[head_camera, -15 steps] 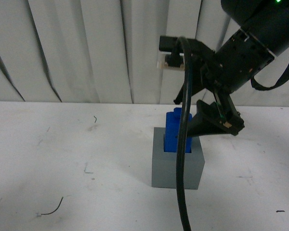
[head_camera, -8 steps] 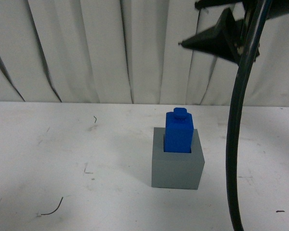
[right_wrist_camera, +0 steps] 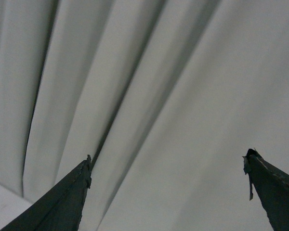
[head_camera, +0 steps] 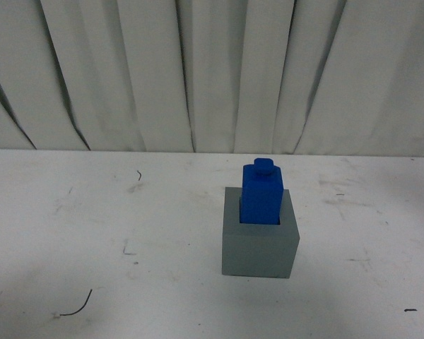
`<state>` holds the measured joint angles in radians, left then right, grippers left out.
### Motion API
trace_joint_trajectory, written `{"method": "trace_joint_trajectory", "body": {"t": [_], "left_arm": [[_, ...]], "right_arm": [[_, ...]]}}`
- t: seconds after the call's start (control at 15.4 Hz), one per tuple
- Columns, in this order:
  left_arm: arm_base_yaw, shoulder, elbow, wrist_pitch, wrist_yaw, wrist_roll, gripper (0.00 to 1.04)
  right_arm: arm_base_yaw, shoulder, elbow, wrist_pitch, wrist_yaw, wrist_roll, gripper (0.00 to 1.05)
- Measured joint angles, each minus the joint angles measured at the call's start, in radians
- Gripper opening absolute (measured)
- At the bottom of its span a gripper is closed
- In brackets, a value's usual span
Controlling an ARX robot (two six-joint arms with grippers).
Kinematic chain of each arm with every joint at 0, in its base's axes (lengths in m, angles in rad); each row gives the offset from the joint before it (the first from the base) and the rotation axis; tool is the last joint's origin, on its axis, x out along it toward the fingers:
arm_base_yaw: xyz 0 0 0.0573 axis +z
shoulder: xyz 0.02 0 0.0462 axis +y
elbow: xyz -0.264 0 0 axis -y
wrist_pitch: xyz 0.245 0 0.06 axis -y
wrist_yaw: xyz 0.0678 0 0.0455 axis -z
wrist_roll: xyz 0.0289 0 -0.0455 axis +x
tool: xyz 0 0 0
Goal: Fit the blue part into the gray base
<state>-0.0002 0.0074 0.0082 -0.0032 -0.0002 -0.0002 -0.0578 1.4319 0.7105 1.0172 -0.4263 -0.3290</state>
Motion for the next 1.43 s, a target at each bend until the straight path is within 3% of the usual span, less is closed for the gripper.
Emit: {"method": "trace_joint_trajectory", "body": {"t": [0.07, 0.13, 0.2, 0.39, 0.46, 0.59, 0.78, 1.43], "left_arm": [[0.0, 0.0, 0.0, 0.0, 0.0, 0.0, 0.98], [0.0, 0.0, 0.0, 0.0, 0.0, 0.0, 0.98], [0.0, 0.0, 0.0, 0.0, -0.001, 0.0, 0.98], [0.0, 0.0, 0.0, 0.0, 0.0, 0.0, 0.98], [0.0, 0.0, 0.0, 0.0, 0.0, 0.0, 0.98], [0.0, 0.0, 0.0, 0.0, 0.0, 0.0, 0.98], [0.0, 0.0, 0.0, 0.0, 0.001, 0.0, 0.98], [0.0, 0.0, 0.0, 0.0, 0.0, 0.0, 0.98]], "right_arm": [[0.003, -0.074, -0.023, -0.179, 0.109, 0.058, 0.92], [-0.017, -0.188, -0.092, -0.344, 0.259, 0.161, 0.79], [-0.043, -0.396, -0.244, -0.492, 0.329, 0.254, 0.61], [-0.023, -0.637, -0.419, -0.502, 0.342, 0.304, 0.3], [0.006, -0.665, -0.448, -0.5, 0.391, 0.309, 0.19], [0.047, -0.683, -0.477, -0.502, 0.418, 0.313, 0.09], [0.065, -0.704, -0.506, -0.506, 0.412, 0.31, 0.01], [0.058, -0.995, -0.658, -0.639, 0.427, 0.314, 0.02]]}}
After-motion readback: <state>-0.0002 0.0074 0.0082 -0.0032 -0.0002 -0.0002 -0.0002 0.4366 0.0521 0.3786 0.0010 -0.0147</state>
